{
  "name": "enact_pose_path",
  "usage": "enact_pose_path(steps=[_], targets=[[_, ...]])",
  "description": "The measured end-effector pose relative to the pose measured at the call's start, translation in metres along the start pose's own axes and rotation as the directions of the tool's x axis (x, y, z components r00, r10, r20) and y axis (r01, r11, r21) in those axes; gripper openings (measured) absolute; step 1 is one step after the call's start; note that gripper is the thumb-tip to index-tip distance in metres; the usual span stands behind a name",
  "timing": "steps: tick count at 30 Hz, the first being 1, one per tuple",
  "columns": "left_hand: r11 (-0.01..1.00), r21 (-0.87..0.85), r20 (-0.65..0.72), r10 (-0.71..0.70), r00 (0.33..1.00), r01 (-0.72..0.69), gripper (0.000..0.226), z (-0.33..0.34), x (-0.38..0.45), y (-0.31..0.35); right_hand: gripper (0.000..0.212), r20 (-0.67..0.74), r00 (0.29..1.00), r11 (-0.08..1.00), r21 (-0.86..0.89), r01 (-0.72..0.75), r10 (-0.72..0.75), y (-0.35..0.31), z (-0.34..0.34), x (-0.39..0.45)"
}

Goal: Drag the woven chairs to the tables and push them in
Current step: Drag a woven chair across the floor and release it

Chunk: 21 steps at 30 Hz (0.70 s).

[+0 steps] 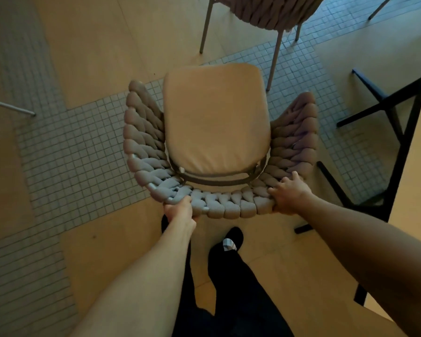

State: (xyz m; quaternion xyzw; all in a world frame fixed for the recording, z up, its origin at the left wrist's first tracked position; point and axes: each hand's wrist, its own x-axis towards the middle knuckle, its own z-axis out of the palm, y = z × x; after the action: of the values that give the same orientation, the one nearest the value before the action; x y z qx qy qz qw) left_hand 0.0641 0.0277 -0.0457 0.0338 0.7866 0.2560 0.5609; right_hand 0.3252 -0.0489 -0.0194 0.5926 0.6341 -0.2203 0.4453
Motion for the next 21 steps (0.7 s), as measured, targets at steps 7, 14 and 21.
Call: enact_pose_path(steps=[7,14,21], targets=[[0.976,0.18,0.053,0.119,0.991,-0.127,0.075,-0.022,0.048,0.078,0.061,0.035,0.999,0.98,0.197,-0.043,0.037,-0.082,-0.043,-0.009],[0.924,0.242,0.111,0.277,0.954,-0.297,0.074,-0.007,0.07,0.156,0.06,0.039,0.993,0.888,0.446,-0.114,0.109,-0.159,-0.092,0.005],[0.846,0.309,0.236,0.374,0.897,-0.434,0.077,0.009,0.072,0.179,0.06,-0.055,0.991,0.753,0.656,-0.056,0.122,-0.182,-0.117,0.023]])
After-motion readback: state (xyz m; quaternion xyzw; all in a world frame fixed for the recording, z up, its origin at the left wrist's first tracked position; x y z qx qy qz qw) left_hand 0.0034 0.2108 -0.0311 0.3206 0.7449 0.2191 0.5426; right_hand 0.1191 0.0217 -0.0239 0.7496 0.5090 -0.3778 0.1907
